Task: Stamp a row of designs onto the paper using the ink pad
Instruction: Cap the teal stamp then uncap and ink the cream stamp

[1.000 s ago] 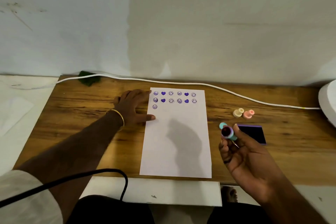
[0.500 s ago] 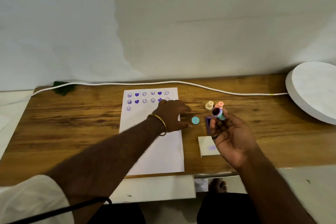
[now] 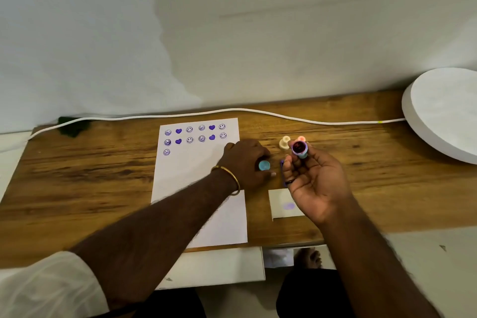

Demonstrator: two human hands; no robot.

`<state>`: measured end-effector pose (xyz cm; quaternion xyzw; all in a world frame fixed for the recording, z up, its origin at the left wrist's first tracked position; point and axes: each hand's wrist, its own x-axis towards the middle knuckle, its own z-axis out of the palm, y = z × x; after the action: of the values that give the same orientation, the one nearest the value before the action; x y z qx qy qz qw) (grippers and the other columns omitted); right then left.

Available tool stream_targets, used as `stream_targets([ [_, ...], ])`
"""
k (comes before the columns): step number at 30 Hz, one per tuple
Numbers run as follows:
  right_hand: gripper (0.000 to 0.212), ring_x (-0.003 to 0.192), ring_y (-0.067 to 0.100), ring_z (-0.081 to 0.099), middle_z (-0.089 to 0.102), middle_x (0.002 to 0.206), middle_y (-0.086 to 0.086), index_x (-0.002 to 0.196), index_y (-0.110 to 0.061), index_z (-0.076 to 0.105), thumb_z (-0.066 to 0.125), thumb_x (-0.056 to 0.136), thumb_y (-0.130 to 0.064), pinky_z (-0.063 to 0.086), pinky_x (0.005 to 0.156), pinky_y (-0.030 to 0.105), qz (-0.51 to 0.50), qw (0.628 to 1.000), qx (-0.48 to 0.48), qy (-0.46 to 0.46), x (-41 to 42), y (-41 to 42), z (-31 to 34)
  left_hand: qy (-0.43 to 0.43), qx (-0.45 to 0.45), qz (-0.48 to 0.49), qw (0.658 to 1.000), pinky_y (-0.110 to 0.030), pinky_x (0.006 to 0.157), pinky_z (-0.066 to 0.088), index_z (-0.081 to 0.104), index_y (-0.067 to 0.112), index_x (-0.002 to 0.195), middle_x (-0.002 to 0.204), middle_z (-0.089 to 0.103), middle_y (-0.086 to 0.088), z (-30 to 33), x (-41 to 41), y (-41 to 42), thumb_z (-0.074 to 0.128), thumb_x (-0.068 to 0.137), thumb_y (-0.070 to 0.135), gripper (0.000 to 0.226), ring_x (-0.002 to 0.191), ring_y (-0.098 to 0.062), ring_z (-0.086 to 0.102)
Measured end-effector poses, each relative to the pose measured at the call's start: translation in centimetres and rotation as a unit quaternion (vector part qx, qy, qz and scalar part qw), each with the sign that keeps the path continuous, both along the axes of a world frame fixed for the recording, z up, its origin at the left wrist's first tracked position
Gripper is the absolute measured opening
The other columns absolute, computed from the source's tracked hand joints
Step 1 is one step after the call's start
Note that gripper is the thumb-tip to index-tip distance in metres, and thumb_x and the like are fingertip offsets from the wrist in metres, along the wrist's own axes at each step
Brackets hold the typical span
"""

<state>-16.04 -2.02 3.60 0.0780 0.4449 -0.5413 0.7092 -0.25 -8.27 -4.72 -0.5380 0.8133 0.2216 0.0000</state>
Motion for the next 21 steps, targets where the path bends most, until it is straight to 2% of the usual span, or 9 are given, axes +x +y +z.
stream_targets([
  [12, 0.022, 0.079, 0.017, 0.064, 0.072, 0.095, 0.015, 0.106, -0.002, 0.068, 0.059, 0.091, -0.015, 0.056, 0.064, 0.025, 0.01, 1.0, 0.009, 0.002, 0.7, -0.5, -0.2, 0.005, -0.015, 0.022, 1.0, -0.045, 0.097, 0.036, 0.053, 0.026, 0.128, 0.124, 0.053, -0.001, -0.2, 0.2, 0.7, 0.06, 0.081, 0.061, 0.06, 0.116, -0.021, 0.047],
  [17, 0.029, 0.083, 0.017, 0.063, 0.07, 0.104, 0.014, 0.116, -0.003, 0.065, 0.058, 0.093, -0.017, 0.055, 0.068, 0.024, 0.021, 1.0, 0.013, 0.009, 0.8, -0.5, -0.8, 0.054, -0.044, 0.032, 0.997, -0.042, 0.098, 0.032, 0.056, 0.024, 0.125, 0.128, 0.054, -0.002, -0.5, 1.7, 1.6, 0.059, 0.083, 0.058, 0.054, 0.12, -0.023, 0.046],
  [21, 0.025, 0.08, 0.016, 0.062, 0.07, 0.107, 0.013, 0.111, -0.004, 0.067, 0.056, 0.093, -0.018, 0.054, 0.069, 0.024, 0.036, 0.999, 0.011, 0.023, 1.3, -0.5, -0.9, 0.049, -0.051, 0.05, 0.996, -0.044, 0.1, 0.033, 0.056, 0.024, 0.125, 0.131, 0.053, -0.002, -1.1, 3.8, 2.0, 0.058, 0.084, 0.059, 0.055, 0.122, -0.023, 0.045],
])
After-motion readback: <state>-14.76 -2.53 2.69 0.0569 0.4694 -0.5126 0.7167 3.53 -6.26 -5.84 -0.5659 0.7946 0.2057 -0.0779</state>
